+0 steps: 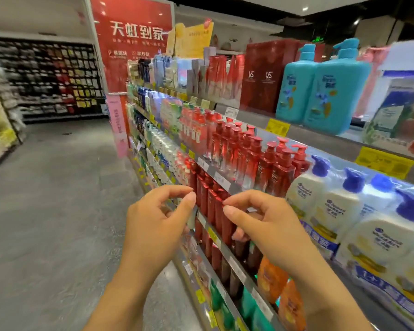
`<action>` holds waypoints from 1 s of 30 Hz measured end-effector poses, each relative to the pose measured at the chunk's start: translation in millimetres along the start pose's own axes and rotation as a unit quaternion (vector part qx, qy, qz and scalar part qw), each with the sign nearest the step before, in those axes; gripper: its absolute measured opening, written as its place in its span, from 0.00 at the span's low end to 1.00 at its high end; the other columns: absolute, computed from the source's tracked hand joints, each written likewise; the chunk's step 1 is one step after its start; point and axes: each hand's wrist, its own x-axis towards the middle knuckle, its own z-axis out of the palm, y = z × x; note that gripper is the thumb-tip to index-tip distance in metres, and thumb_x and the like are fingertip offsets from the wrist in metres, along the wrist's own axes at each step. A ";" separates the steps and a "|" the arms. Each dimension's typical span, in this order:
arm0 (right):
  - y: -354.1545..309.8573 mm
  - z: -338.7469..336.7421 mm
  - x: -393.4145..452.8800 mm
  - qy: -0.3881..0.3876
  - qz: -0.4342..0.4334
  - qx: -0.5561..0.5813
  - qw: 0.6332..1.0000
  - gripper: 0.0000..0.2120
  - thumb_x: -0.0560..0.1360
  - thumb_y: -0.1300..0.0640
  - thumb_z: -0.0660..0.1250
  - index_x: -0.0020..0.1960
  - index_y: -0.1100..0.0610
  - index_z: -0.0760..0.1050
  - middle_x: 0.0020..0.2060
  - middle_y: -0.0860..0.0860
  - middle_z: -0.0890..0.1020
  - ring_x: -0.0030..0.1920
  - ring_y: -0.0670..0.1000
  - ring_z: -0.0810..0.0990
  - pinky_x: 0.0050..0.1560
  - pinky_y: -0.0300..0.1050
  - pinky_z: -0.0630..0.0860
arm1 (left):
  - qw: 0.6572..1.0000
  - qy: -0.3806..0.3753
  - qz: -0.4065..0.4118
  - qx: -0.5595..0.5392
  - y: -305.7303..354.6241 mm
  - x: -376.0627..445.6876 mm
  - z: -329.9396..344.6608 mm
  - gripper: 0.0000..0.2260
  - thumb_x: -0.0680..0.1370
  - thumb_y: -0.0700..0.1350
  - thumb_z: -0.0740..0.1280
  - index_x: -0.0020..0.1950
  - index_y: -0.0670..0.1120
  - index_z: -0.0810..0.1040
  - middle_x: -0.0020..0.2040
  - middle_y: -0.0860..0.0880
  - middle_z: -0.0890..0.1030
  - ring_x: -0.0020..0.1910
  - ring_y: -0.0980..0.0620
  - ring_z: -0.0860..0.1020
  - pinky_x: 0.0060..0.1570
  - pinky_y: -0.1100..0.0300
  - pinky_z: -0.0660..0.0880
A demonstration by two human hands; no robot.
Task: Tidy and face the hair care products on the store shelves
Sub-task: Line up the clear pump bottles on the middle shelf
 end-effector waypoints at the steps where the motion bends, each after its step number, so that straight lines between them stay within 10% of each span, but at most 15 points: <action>1: 0.6 12.0 16.4 -0.009 -0.005 -0.003 1.000 0.05 0.77 0.56 0.72 0.45 0.47 0.82 0.31 0.42 0.84 0.32 0.47 0.84 0.39 0.40 0.80 | 1.000 0.009 0.003 0.000 -10.3 14.7 -7.1 0.06 0.75 0.45 0.73 0.42 0.57 0.83 0.37 0.57 0.84 0.25 0.53 0.80 0.29 0.70 0.72; 18: 10.3 231.6 287.7 0.003 0.012 0.001 1.000 0.04 0.77 0.56 0.72 0.46 0.47 0.83 0.41 0.49 0.87 0.32 0.45 0.82 0.37 0.39 0.80 | 0.998 -0.008 0.049 0.026 -187.5 297.9 -119.5 0.03 0.75 0.49 0.72 0.43 0.58 0.83 0.39 0.63 0.82 0.39 0.63 0.80 0.37 0.70 0.73; 30: 79.1 278.5 480.4 0.028 0.049 0.019 0.998 0.02 0.77 0.57 0.72 0.47 0.52 0.84 0.36 0.49 0.86 0.33 0.47 0.83 0.37 0.41 0.80 | 0.997 -0.060 0.038 0.042 -306.1 474.7 -81.9 0.02 0.75 0.49 0.71 0.45 0.57 0.82 0.41 0.61 0.82 0.43 0.63 0.80 0.39 0.70 0.74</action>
